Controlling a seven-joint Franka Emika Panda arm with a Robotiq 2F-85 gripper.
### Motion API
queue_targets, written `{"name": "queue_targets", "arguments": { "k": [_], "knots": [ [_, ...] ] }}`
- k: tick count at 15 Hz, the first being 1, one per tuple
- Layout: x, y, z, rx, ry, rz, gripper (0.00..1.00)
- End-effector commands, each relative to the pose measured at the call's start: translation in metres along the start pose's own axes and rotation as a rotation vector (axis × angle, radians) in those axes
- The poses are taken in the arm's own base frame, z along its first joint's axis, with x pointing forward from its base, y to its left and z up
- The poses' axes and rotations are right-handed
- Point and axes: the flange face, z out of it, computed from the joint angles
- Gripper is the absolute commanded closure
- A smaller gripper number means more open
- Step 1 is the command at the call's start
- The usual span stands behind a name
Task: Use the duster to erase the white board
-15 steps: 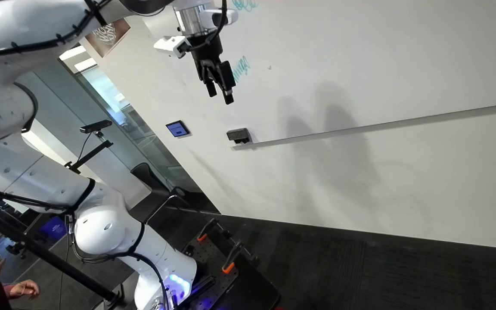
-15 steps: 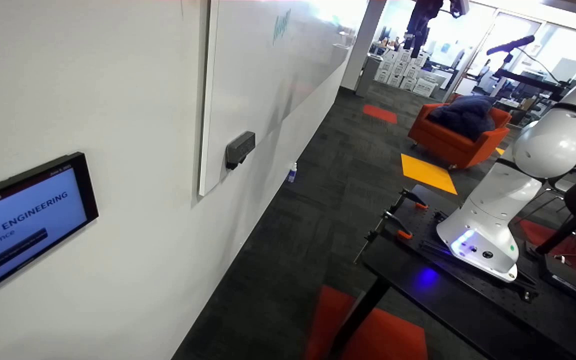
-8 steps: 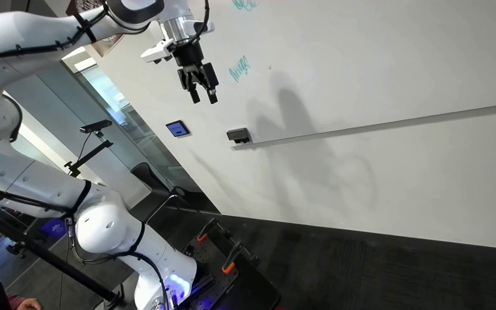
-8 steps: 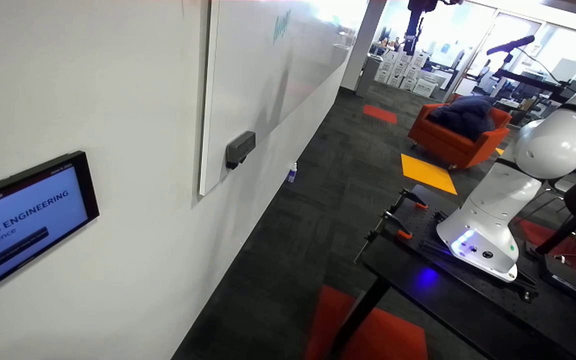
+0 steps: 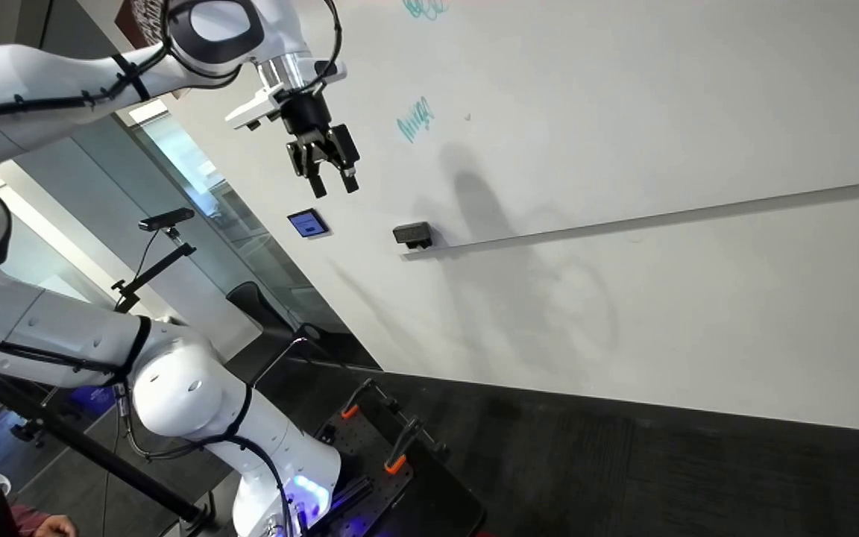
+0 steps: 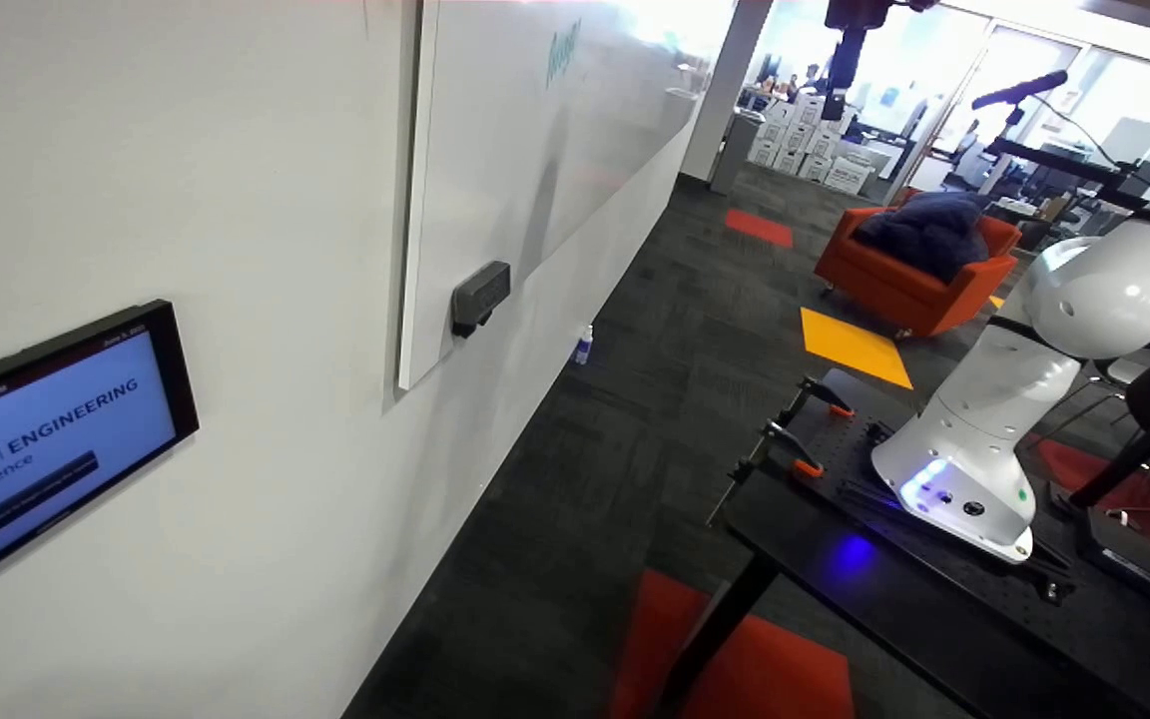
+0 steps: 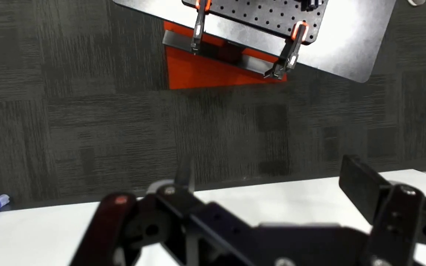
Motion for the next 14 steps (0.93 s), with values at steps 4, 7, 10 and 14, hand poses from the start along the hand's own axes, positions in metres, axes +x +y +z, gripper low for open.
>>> {"name": "queue_targets", "arguments": {
  "k": [4,7,10,14],
  "knots": [
    [0.019,-0.039,0.023,-0.109,0.014,-0.119,0.00],
    [0.035,-0.090,0.061,-0.191,0.016,-0.249,0.00],
    [0.045,-0.148,0.104,-0.285,0.030,-0.398,0.00],
    [0.042,-0.182,0.129,-0.467,0.121,-0.502,0.00]
  ]
}}
